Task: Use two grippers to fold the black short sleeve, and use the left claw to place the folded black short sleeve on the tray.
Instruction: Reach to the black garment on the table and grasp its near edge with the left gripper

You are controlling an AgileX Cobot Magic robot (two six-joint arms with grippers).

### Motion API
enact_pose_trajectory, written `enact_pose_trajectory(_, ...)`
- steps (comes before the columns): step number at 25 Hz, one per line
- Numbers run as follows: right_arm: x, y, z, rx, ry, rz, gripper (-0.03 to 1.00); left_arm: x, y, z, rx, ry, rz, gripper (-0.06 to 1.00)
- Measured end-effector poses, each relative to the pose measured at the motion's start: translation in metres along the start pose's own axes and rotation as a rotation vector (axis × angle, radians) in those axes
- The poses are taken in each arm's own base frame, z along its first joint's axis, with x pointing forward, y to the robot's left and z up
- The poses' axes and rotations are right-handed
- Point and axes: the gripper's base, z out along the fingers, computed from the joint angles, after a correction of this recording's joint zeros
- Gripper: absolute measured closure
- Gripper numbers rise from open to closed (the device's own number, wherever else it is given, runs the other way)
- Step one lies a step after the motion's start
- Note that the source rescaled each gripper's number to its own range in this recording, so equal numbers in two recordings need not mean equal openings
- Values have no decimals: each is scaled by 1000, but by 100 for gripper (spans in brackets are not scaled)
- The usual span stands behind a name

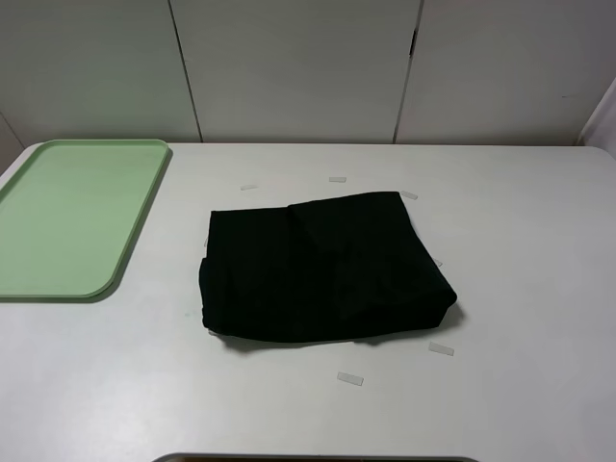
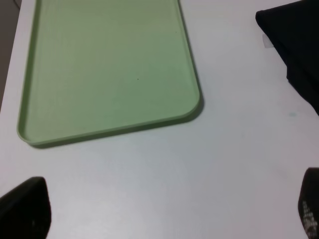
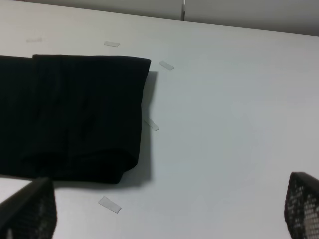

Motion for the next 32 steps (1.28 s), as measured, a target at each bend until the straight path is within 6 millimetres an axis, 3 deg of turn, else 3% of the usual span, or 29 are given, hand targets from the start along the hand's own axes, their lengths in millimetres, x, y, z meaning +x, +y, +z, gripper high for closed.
enact_pose_trajectory(11,0,0,0,0,0,-1,-3,-1,0,0,15,-11,6,-5)
enact_pose_trajectory(17,0,0,0,0,0,-1,-3,-11,-10,7,146,42,-73,-5)
enact_pose_trajectory(20,0,0,0,0,0,-1,-3,-33,-12,29,210,168,-132,-5)
enact_pose_trajectory(26,0,0,0,0,0,-1,-3,-78,-23,102,388,257,-285,-5)
enact_pose_trajectory(29,0,0,0,0,0,-1,-3,-86,-28,142,449,318,-332,-5)
enact_pose_trajectory(30,0,0,0,0,0,-1,-3,-85,-31,169,470,374,-353,-5)
enact_pose_trajectory(31,0,0,0,0,0,-1,-3,-85,-31,169,470,374,-353,-5)
enact_pose_trajectory(32,0,0,0,0,0,-1,-3,-82,-32,181,475,401,-356,-5)
